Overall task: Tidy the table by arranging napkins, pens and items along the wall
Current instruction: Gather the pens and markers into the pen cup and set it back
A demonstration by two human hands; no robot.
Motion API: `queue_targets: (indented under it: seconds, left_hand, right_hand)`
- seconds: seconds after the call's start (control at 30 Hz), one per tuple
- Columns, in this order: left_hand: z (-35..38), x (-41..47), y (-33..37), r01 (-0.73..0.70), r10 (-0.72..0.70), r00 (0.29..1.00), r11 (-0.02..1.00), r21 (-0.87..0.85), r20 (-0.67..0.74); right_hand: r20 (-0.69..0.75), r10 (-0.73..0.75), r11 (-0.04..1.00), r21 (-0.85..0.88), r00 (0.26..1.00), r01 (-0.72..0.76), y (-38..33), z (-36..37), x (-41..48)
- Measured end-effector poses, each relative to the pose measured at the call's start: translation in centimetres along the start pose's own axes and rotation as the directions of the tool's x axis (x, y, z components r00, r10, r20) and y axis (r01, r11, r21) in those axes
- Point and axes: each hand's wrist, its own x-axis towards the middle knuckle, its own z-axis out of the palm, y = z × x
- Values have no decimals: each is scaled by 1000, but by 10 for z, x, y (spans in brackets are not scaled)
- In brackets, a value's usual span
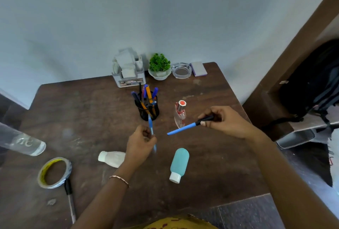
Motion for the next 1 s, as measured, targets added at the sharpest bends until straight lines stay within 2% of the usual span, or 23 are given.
queue_targets:
  seconds: [0.1,0.2,0.37,0.5,0.67,0.87,1.0]
  left_hand:
    - [-27,9,9,-25,13,996,990,-138,-91]
    - [-56,24,15,-65,23,983,972,-226,-184]
    - [-94,51,24,-127,42,968,933,-337,-249]
    - [-103,70,34,-182,104,958,940,-289,-266]
    - [-94,92,33,-229,196,966,952,-203,-169]
    - [-79,108,19,-309,307,950,951,-21,-56]
    - [-73,111,11,-372,374,926,927,51,-51]
  right_hand:
    - [-51,-102,994,29,993,104,-37,6,25]
    - [-175,-178,983,22,968,184,-62,16,52]
    - [-330,-187,981,-5,925,196,-84,38,95]
    - [-329,-228,967,-185,916,174,-93,55,119]
    - [-229,-258,886,-444,939,135,-96,79,137]
    - [-186,-245,829,-548,952,106,-89,100,152]
    - [-176,-282,766,-634,943,111,-90,110,159]
